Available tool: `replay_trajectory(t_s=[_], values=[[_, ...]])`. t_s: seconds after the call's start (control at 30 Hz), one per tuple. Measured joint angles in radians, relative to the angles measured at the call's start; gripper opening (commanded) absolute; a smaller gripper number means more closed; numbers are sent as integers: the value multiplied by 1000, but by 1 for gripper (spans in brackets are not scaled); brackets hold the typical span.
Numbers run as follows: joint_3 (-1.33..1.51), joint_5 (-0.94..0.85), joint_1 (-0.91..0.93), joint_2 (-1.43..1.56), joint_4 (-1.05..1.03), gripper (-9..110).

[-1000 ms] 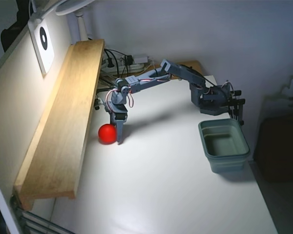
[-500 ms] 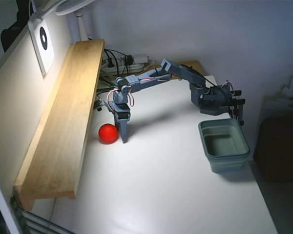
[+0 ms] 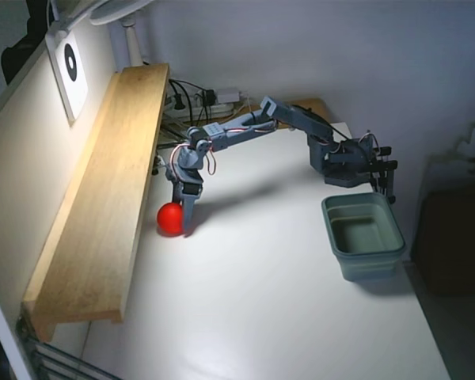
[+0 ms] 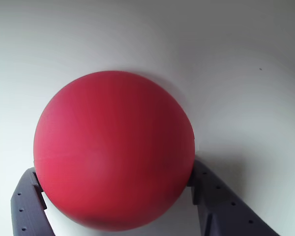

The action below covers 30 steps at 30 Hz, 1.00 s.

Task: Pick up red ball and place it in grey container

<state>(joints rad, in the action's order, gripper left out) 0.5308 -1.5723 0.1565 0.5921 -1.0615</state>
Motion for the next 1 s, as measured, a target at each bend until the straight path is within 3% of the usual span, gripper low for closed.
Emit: replay_trajectory(t_s=[0.53,0.57,1.0], values=[[0,0,0,0,69,38],[0,0,0,0,69,23],[0,0,-3,0,71,23]])
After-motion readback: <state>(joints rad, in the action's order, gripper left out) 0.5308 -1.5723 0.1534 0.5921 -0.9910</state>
